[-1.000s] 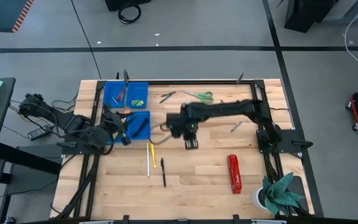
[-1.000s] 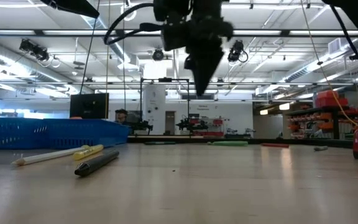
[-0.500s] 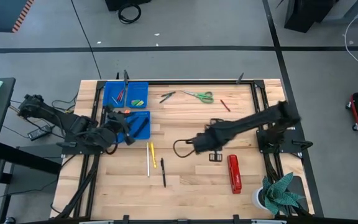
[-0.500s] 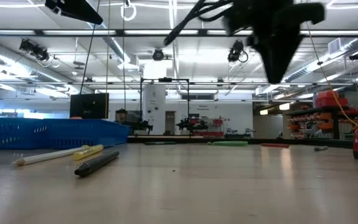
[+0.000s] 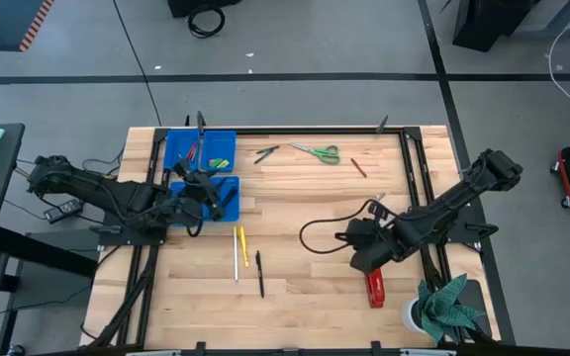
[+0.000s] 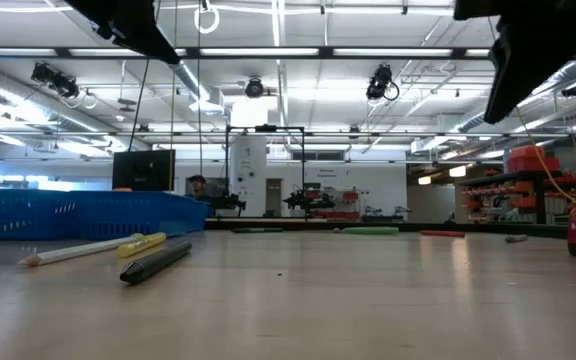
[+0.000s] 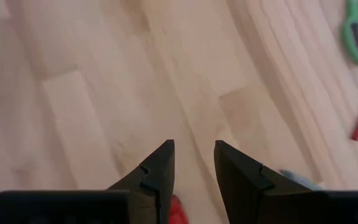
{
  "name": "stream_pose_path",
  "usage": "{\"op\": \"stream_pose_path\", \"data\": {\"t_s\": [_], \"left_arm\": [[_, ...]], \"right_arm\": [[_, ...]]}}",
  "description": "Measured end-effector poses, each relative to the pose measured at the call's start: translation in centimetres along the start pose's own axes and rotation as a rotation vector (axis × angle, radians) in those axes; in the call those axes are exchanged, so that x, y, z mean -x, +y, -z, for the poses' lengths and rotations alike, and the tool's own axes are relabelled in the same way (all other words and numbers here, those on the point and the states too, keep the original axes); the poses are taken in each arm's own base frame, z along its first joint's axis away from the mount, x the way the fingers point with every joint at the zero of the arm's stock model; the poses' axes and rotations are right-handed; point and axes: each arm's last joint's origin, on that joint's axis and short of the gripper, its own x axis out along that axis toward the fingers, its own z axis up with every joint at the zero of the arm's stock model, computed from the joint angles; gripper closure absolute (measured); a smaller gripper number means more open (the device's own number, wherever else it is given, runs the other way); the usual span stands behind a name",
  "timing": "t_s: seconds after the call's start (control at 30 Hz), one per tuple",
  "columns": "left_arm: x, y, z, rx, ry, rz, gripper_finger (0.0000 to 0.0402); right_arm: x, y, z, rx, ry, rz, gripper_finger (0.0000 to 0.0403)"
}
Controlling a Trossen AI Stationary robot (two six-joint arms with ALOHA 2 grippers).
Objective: Sort crayons/erasers/pens/pencils in bins
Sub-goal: Put the gray crayon into the top left blue bin
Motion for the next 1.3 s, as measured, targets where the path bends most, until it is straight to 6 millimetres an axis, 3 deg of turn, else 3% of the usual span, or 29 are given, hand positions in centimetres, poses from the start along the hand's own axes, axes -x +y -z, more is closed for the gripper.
{"op": "stream_pose_path", "data": {"t_s": [0.27,0.43,0.77,1.03,1.3], "left_arm": [[-0.3,-0.4,-0.1,-0.052,-0.003,-0.002,0.0273],[0.0,-0.5,-0.5,-0.037,-0.033,0.015,0.0267],[0.9,-1.1,-0.4,-0.121,-0.053,0.058,0.027],[1.1,-1.2,-0.4,-0.143,-0.059,0.071,0.0263],[1.1,-1.2,-0.4,-0.142,-0.059,0.071,0.0268]], "right_arm": [[-2.5,-1.9,1.3,0.007,0.099,0.095,0.0283],[-4.4,-4.1,0.2,0.12,0.24,0.127,0.0283],[-8.6,-7.6,-1.4,0.672,0.507,0.054,0.0283],[-13.0,-8.5,-0.8,0.761,0.754,0.056,0.0283],[-14.4,-9.7,-0.7,0.821,0.844,0.117,0.0283]]}}
